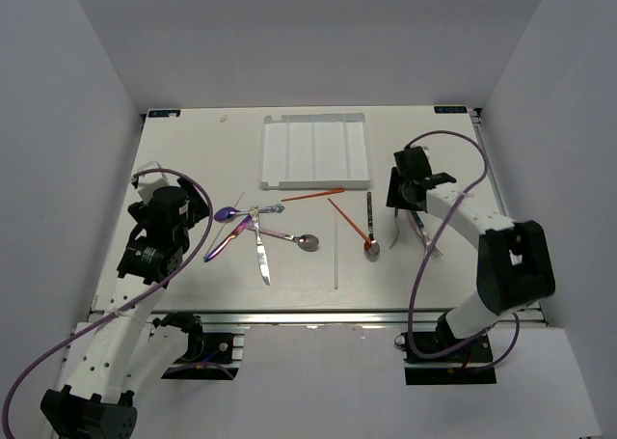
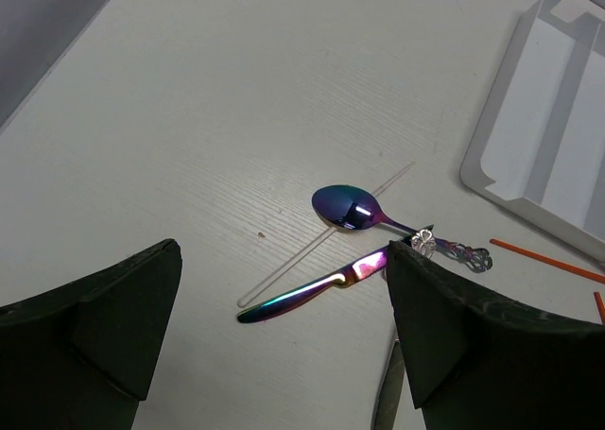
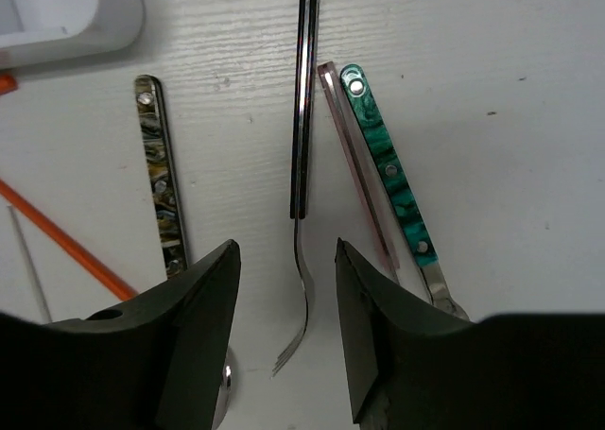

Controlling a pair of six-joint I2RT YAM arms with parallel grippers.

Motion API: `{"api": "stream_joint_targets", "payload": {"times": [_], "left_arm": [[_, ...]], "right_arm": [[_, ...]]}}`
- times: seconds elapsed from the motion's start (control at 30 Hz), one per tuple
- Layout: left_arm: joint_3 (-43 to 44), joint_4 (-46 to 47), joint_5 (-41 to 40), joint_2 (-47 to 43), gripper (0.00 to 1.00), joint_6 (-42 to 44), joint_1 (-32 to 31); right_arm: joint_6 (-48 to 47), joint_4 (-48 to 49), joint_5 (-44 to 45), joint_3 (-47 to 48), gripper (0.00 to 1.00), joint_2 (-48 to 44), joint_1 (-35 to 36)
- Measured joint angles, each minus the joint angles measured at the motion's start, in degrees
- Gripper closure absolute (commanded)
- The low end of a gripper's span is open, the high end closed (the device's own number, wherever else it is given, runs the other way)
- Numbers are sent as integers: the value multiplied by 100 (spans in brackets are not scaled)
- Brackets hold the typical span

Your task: Sort the eating utensils into containers

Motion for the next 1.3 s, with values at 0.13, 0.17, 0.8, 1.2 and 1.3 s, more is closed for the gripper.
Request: {"api": "stream_joint_targets", "payload": {"times": [0.13,0.17,0.8,1.2,1.3], "left_arm": [[0,4,63,2,2,24,0],[0,4,90,9,2,39,0],[0,26,444,326,2,166,0],[0,26,461,323,2,173,0],[0,31,461,323,2,173,0]], "right_arm": [[-72,101,0,122,54,717,0],[-83,122,-9,125,55,811,0],[-63,483,-68,267,100,1478,-118],[-649,131,-1191,3032,100,1899,-122],[-826,120,-1397,4380,100,2822,-116]]}}
